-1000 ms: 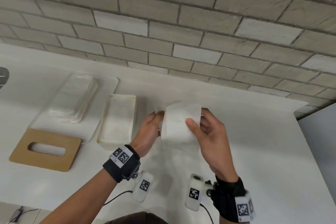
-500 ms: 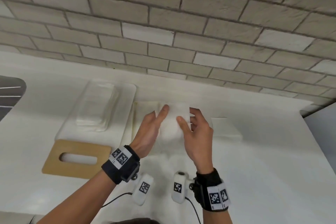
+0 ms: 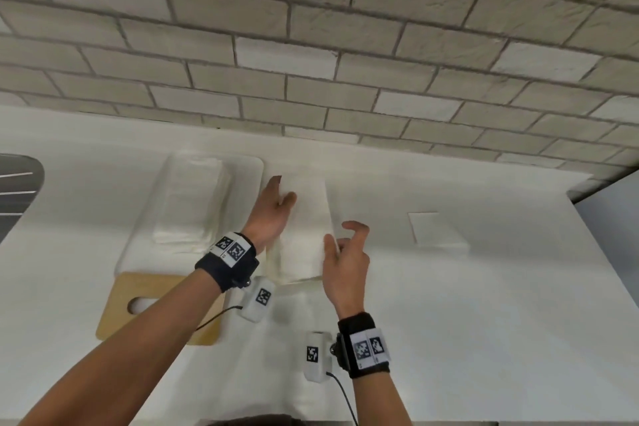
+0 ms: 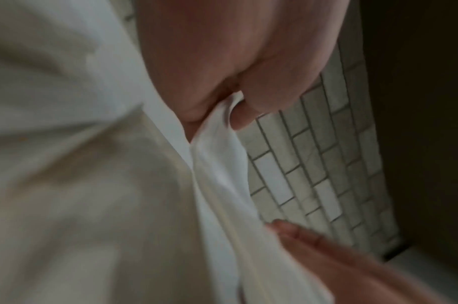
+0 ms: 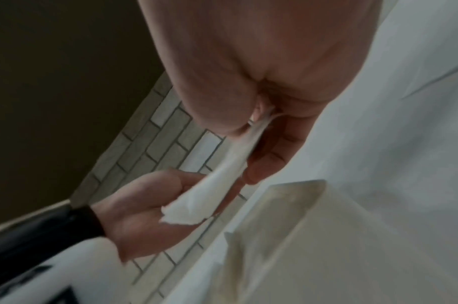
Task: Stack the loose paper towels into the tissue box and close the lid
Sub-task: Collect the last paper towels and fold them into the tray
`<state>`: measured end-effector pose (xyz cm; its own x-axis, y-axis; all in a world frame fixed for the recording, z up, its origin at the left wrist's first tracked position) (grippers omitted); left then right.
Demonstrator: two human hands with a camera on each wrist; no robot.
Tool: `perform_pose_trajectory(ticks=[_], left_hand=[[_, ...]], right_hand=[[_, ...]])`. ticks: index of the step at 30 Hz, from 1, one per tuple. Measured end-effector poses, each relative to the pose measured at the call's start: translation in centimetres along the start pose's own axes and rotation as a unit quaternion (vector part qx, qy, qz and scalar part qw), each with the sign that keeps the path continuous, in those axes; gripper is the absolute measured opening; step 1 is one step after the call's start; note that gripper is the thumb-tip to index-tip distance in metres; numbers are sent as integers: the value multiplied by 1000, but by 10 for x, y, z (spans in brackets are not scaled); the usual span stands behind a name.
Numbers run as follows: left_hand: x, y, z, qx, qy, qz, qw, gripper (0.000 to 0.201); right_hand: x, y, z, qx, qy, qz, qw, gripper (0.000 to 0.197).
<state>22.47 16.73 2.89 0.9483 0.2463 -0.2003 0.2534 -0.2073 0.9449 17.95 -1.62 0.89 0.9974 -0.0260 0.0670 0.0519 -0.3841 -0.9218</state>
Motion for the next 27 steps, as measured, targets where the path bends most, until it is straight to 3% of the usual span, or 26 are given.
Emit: perform_pose_trajectory(ticks=[2,5,9,13,15,17,20,22,24,27], left_hand=[[11,-16,-9,93,27,31,995,46],[13,-26,-21,145,44,87,985,46],[5,-25,-14,234,-28,143,961,32],[1,-38,13,373,-173,120,904,71],[3,-52,22,461,-209,97,857,91],[2,-57,24,501,-217,76,834,100],[-5,-46,28,485,-174,90,853,97],[-13,-31,35,440,-111,120,883,84],[-26,-16,46,365,-40,152,918,69],[-48,-1,70,289,6,169,942,53]], right_hand=[[3,7,15,-51,-50,7,997,27],[8,12,31,-104,-111,22,988,29],[12,12,31,-87,-142,46,985,29],[19,19,9,-93,-166,-8,982,18],[38,30,-22,-100,-132,-38,985,14],[69,51,-64,-193,-93,-64,975,18],[115,100,-132,-371,-103,-55,921,53],[138,134,-164,-431,-157,-44,887,67],[150,159,-182,-448,-215,-15,868,57],[150,177,-186,-480,-181,-68,856,25]])
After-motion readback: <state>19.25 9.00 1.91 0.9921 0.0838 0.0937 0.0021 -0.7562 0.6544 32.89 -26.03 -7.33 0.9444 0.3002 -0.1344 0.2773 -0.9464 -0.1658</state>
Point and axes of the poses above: each hand's wrist, its own x-axis towards the middle knuckle, its own z-axis out of the palm, y = z × x, the point moved 3 cm from there along x, towards the middle knuckle, and after that the axes turned 3 degrees about -z, right-handed, at the moved point
